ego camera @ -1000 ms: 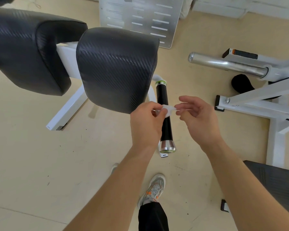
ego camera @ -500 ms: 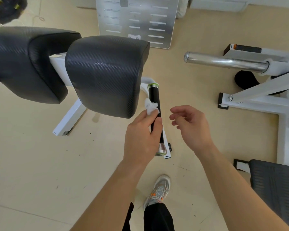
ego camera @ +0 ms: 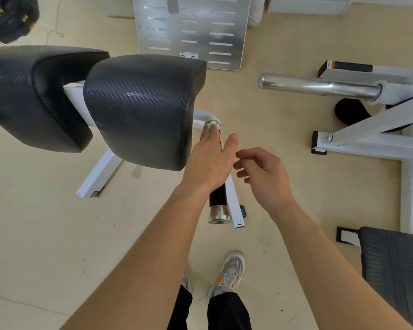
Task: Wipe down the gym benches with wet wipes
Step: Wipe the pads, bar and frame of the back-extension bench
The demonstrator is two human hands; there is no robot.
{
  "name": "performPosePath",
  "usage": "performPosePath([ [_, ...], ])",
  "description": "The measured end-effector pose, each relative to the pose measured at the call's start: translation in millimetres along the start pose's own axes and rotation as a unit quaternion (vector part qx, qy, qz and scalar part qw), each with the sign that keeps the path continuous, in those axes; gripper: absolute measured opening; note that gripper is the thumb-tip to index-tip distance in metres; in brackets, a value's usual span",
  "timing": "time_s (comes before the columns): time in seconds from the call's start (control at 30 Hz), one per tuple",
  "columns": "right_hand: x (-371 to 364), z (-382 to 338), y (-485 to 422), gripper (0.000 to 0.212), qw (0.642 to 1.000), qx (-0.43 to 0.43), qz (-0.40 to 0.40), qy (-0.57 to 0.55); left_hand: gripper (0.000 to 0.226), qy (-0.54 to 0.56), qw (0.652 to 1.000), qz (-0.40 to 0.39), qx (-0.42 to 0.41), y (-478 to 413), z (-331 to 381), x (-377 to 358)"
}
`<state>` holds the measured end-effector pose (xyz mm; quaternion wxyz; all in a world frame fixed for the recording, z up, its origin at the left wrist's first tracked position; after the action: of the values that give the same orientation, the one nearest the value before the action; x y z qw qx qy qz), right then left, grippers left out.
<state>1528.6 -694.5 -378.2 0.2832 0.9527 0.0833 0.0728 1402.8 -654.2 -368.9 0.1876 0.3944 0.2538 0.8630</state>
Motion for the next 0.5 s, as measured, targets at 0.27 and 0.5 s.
performPosePath([
  [0.27,-1,3,5,0.036,1.000,-0.004,-0.019,0.004,0.024,0.007,0.987,0.125,-0.100,51,-30,-1],
  [0.5,-16,-11,20,0.021,0.993,0.101,-0.060,-0.024,0.020,0.151,0.968,0.176,-0.097,68,-19,1],
])
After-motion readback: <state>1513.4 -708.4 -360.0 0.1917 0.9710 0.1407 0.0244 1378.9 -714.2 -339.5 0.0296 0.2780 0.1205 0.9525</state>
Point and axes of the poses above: each hand's wrist, its own y-axis away from the middle knuckle, its own x-axis out of the back of the hand, z = x × y, the point moved 2 cm from there along -y, towards the middle knuckle, and after that the axes turned 12 degrees about -z, right-handed, at the moved point
